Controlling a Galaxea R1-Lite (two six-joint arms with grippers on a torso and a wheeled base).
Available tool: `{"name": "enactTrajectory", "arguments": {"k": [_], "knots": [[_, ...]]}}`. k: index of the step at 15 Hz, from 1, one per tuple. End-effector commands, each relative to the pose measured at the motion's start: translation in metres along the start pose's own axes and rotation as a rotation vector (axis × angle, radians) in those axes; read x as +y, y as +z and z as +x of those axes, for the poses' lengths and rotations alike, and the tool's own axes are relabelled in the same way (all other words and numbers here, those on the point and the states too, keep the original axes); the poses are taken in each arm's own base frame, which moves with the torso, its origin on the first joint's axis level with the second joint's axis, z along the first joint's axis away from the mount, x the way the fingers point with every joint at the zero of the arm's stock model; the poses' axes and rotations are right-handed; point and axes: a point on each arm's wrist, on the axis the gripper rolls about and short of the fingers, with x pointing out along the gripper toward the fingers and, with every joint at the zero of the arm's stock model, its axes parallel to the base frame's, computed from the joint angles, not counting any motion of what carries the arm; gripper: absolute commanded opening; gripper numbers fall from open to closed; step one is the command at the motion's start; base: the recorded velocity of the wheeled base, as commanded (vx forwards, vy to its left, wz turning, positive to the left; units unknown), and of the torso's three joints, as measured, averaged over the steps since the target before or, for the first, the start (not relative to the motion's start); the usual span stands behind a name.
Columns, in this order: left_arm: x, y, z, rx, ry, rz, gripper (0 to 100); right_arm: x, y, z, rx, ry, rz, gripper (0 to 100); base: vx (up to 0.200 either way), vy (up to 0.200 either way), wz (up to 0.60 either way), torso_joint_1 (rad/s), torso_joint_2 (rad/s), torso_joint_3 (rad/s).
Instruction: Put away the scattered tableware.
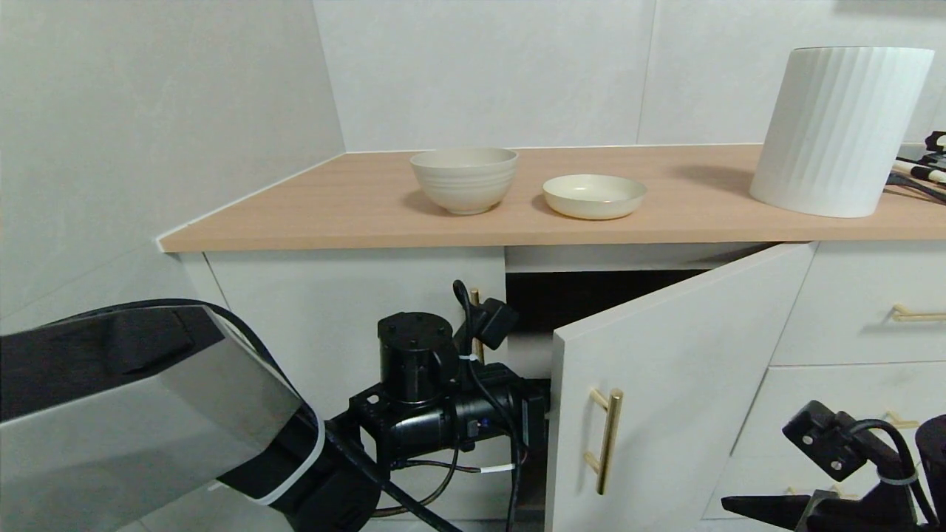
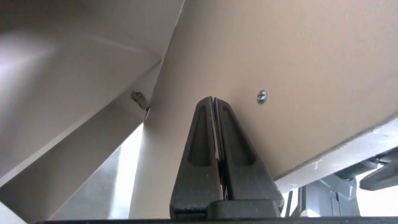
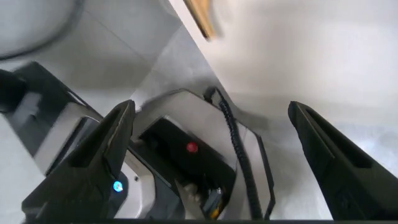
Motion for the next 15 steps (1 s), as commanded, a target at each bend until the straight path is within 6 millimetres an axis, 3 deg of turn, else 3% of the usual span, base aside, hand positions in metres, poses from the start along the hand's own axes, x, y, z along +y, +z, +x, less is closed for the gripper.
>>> {"name": "enactTrajectory", "arguments": {"k": [1,7,11,15], "knots": [[-0.005,0.001,0.0,-0.002,-0.013,0.005,0,0.003,0.003,-0.007,-0.035,0.022,-0.01,100,0.0,0.0,0.0,0.0,0.0,0.0],[-0.003,-0.004,0.003,0.017,-0.009,-0.009,0,0.004,0.0,-0.007,-0.017,0.042,-0.042,100,-0.167,0.0,0.0,0.001,0.0,0.001],[0.011,-0.004,0.024,0.036,0.008,-0.023,0,0.004,0.0,-0.007,-0.016,0.042,-0.044,100,0.0,0.0,0.0,0.0,0.0,0.0],[0.009,0.002,0.028,0.041,0.01,-0.025,0,0.004,0.0,-0.008,-0.023,0.044,-0.045,100,0.0,0.0,0.0,0.0,0.0,0.0]]}}
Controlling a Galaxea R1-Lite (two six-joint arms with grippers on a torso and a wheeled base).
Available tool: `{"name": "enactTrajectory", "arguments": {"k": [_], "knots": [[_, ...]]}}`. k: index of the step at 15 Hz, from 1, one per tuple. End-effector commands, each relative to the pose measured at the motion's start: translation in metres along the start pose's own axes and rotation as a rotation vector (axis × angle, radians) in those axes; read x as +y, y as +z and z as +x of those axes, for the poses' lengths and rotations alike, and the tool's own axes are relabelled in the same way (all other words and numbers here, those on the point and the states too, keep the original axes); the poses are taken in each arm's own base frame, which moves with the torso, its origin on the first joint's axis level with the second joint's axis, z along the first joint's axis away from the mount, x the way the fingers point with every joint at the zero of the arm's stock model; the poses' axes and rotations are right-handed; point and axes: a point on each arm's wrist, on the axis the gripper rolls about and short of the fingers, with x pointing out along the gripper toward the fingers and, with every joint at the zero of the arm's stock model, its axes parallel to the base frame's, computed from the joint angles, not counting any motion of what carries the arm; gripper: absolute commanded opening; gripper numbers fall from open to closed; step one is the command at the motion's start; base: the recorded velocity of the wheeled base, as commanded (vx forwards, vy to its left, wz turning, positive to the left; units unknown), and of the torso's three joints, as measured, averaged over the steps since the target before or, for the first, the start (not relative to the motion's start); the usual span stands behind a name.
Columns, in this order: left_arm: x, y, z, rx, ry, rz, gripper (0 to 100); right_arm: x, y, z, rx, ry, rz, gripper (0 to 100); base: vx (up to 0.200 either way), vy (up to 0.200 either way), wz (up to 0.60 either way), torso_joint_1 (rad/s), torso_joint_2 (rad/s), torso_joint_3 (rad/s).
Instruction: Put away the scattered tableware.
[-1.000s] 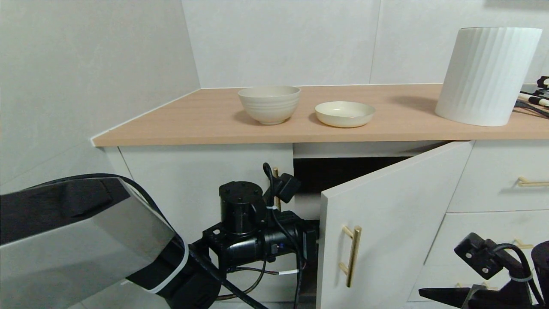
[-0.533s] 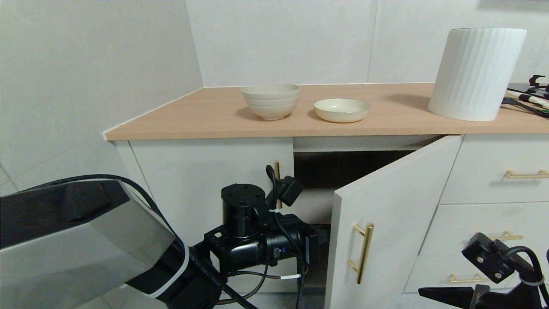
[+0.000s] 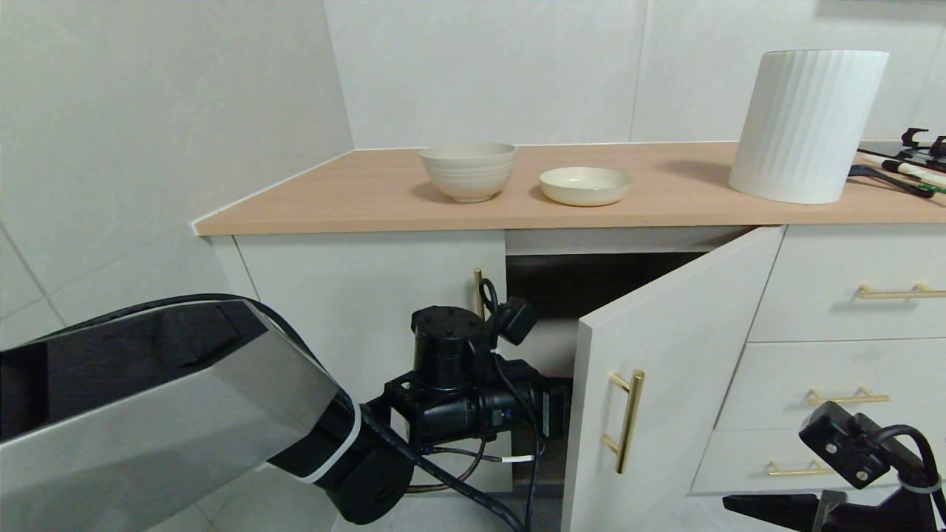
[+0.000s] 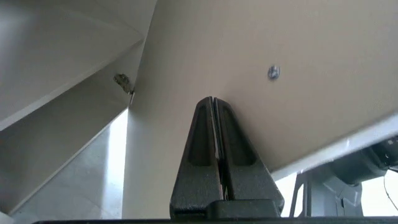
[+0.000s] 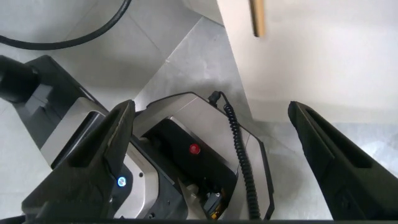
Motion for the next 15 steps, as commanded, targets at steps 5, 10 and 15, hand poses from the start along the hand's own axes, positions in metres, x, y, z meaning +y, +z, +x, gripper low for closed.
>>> {"name": "enactTrajectory", "arguments": {"k": [5,10,15], "knots": [[-0.003,0.011,0.004,-0.012,-0.005,0.007,0,0.0,0.001,0.0,-0.003,0.001,-0.001,100,-0.12,0.0,0.0,0.009,0.0,0.0],[0.0,0.013,0.012,0.004,0.002,-0.013,0,0.001,0.001,-0.002,-0.012,0.005,-0.003,100,0.0,0.0,0.0,0.0,0.0,0.0],[-0.008,0.018,0.012,-0.019,0.009,-0.016,0,0.004,0.001,-0.005,-0.023,0.026,-0.015,100,0.0,0.0,0.0,0.0,0.0,0.0]]}}
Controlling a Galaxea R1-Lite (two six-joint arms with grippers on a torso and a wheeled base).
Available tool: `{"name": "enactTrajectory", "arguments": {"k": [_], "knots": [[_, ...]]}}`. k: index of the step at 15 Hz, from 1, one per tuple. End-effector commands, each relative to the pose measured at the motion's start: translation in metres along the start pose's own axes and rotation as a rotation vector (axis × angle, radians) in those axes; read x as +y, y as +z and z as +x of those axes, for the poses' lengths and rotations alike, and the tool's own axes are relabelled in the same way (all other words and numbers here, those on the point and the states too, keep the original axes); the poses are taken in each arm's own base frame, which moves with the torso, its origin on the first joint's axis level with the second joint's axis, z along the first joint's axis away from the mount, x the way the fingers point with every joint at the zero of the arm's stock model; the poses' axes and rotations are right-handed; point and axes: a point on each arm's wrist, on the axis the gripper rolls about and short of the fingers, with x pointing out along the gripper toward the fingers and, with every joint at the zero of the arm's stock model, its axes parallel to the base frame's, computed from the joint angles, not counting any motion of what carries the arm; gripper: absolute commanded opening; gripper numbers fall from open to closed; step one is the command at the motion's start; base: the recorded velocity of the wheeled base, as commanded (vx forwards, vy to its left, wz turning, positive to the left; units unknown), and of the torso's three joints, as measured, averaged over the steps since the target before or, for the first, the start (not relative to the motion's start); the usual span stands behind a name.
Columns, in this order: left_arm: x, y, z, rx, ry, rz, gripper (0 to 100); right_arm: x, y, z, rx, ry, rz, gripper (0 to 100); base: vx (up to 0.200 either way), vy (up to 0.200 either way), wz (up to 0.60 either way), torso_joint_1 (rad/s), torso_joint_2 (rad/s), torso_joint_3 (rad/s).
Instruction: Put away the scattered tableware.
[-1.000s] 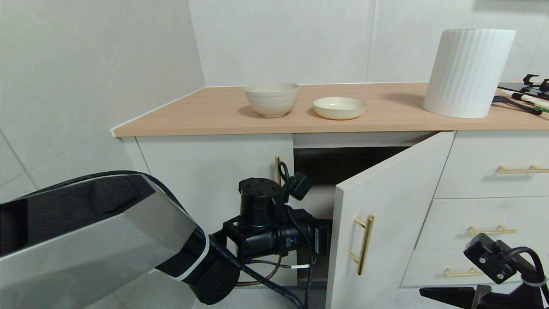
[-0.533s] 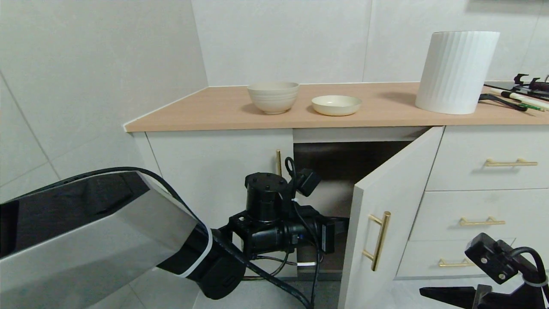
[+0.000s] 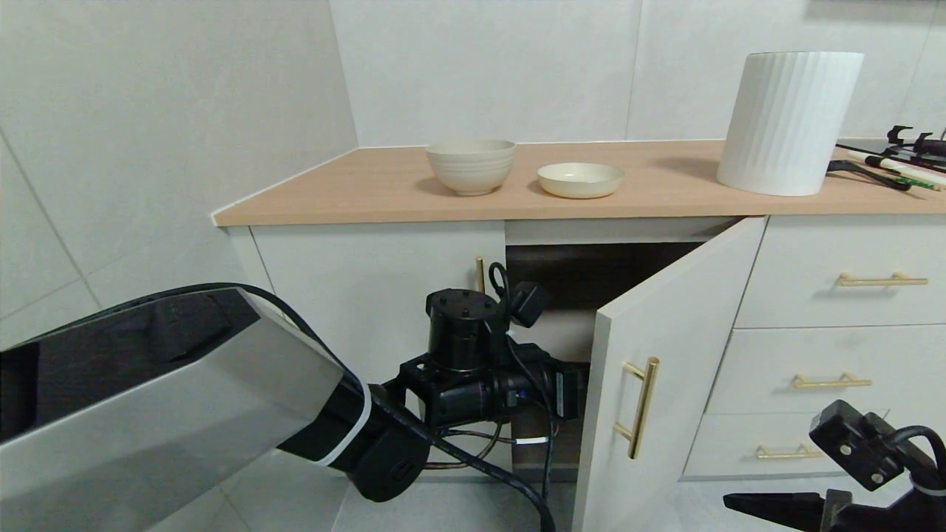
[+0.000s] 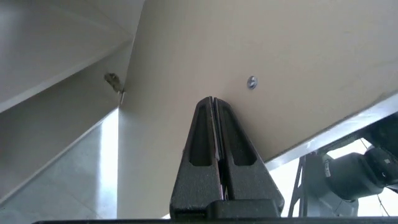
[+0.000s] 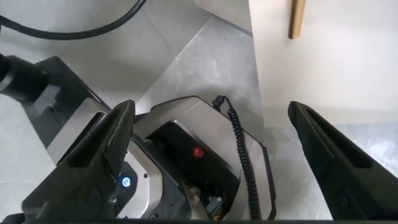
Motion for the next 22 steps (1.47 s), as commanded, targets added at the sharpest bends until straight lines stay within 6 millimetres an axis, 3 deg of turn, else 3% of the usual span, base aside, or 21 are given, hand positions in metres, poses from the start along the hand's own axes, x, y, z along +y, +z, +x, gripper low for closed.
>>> {"name": "enactTrajectory", "arguments": {"k": [1,8,12,14,16,17,18,22], "knots": [[-0.003,0.003,0.0,-0.01,-0.008,0.006,0,0.0,0.0,0.0,0.0,0.003,-0.002,100,0.0,0.0,0.0,0.0,0.0,0.0],[0.009,0.007,0.017,0.001,0.006,-0.005,0,0.0,0.0,0.0,0.001,0.001,-0.001,100,-0.057,0.0,0.0,-0.001,0.0,0.0],[0.004,0.008,0.016,-0.014,0.029,-0.001,0,0.0,0.0,-0.001,-0.001,0.005,-0.002,100,0.0,0.0,0.0,0.0,0.0,0.0],[-0.019,0.006,0.021,-0.018,0.003,0.017,0,0.007,-0.001,-0.006,-0.012,0.064,-0.022,100,0.0,0.0,0.0,0.0,0.0,0.0],[-0.071,-0.006,0.022,0.016,-0.106,0.056,0,0.019,-0.01,-0.024,-0.017,0.242,-0.072,100,0.0,0.0,0.0,0.0,0.0,0.0],[-0.113,-0.018,0.012,0.05,-0.197,0.123,0,0.029,-0.018,-0.038,-0.009,0.351,-0.121,100,0.0,0.0,0.0,0.0,0.0,0.0],[-0.119,-0.02,0.008,0.056,-0.209,0.157,0,0.03,-0.02,-0.042,0.001,0.358,-0.145,100,0.0,0.0,0.0,0.0,0.0,0.0],[-0.069,0.001,-0.021,-0.003,-0.029,0.13,0,0.029,-0.021,-0.038,0.043,0.352,-0.189,100,0.0,0.0,0.0,0.0,0.0,0.0]]}}
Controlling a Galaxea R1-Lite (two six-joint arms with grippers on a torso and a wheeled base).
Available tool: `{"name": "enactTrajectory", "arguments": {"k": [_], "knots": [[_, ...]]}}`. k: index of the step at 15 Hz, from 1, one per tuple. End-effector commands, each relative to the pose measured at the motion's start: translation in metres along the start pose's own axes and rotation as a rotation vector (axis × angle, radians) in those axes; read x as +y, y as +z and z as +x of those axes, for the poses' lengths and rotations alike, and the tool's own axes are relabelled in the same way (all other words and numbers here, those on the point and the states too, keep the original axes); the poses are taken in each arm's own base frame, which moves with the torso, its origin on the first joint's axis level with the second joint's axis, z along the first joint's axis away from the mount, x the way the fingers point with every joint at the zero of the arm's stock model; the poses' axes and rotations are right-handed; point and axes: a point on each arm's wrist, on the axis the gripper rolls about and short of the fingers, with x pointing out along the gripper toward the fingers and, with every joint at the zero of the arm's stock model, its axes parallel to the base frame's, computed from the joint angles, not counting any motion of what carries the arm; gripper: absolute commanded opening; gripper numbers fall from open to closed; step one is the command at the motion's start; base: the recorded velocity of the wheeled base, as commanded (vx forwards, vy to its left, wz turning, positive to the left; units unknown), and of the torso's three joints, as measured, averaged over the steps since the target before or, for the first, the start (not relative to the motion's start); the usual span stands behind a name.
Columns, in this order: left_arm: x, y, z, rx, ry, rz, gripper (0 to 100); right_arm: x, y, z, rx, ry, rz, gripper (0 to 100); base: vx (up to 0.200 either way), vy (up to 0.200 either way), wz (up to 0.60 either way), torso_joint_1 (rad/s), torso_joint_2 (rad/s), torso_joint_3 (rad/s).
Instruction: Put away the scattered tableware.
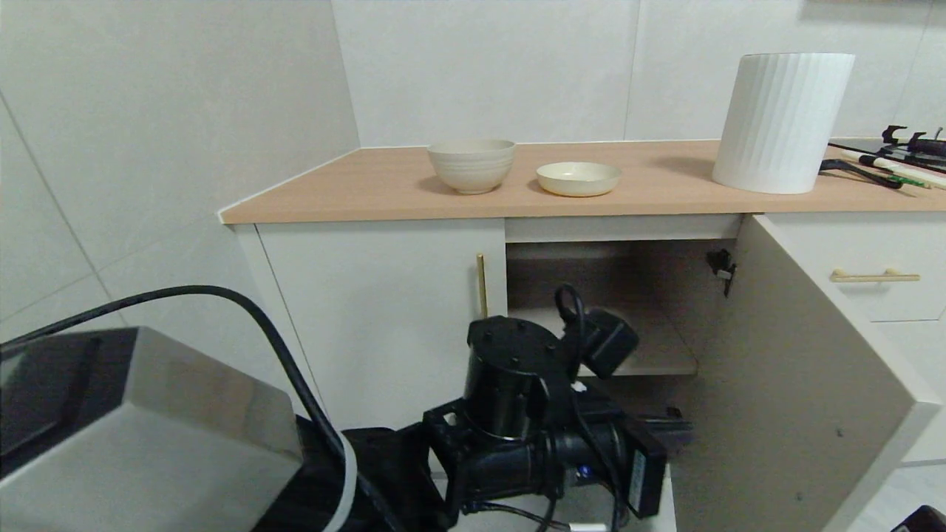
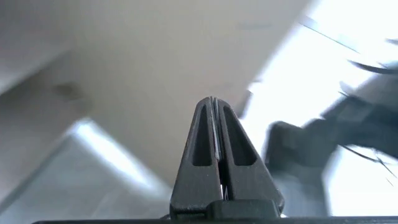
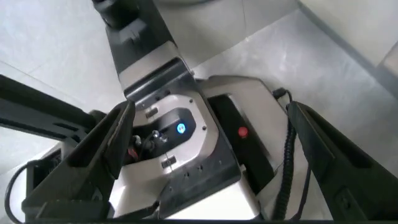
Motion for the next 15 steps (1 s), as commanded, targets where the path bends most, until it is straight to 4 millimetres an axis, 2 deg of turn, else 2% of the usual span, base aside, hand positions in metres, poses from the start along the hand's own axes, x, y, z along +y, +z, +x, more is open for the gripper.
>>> {"name": "enactTrajectory", "arguments": {"k": [1,2,3,5,6,7,8,9,12,15], "knots": [[0.021,0.02,-0.043,-0.068,0.113,-0.013,0,-0.001,0.008,0.002,-0.017,-0.018,0.009,100,0.0,0.0,0.0,0.0,0.0,0.0],[0.024,0.027,-0.065,-0.093,0.151,-0.017,0,-0.006,0.014,0.004,-0.026,-0.055,0.038,100,0.0,0.0,0.0,0.0,0.0,0.0],[0.025,0.029,-0.078,-0.106,0.171,-0.018,0,-0.01,0.017,0.007,-0.023,-0.081,0.054,100,0.0,0.0,0.0,0.0,0.0,0.0],[0.022,0.038,-0.141,-0.185,0.271,-0.013,0,-0.031,0.041,0.021,-0.041,-0.224,0.105,100,0.0,0.0,0.0,0.0,0.0,0.0],[0.021,0.041,-0.161,-0.216,0.308,-0.009,0,-0.04,0.054,0.026,-0.061,-0.286,0.119,100,0.0,0.0,0.0,0.0,0.0,0.0],[0.021,0.042,-0.173,-0.231,0.337,-0.009,0,-0.045,0.061,0.029,-0.071,-0.319,0.123,100,0.0,0.0,0.0,0.0,0.0,0.0],[0.022,0.045,-0.205,-0.276,0.422,-0.006,0,-0.051,0.087,0.036,-0.129,-0.369,0.109,100,0.0,0.0,0.0,0.0,0.0,0.0],[0.024,0.046,-0.222,-0.303,0.481,-0.01,0,-0.055,0.102,0.041,-0.16,-0.396,0.103,100,0.0,0.0,0.0,0.0,0.0,0.0],[0.017,0.054,-0.269,-0.362,0.632,-0.025,0,-0.063,0.139,0.05,-0.248,-0.478,0.075,100,0.0,0.0,0.0,0.0,0.0,0.0],[0.006,0.066,-0.287,-0.347,0.69,-0.061,0,-0.062,0.163,0.05,-0.257,-0.484,0.073,100,0.0,0.0,0.0,0.0,0.0,0.0]]}}
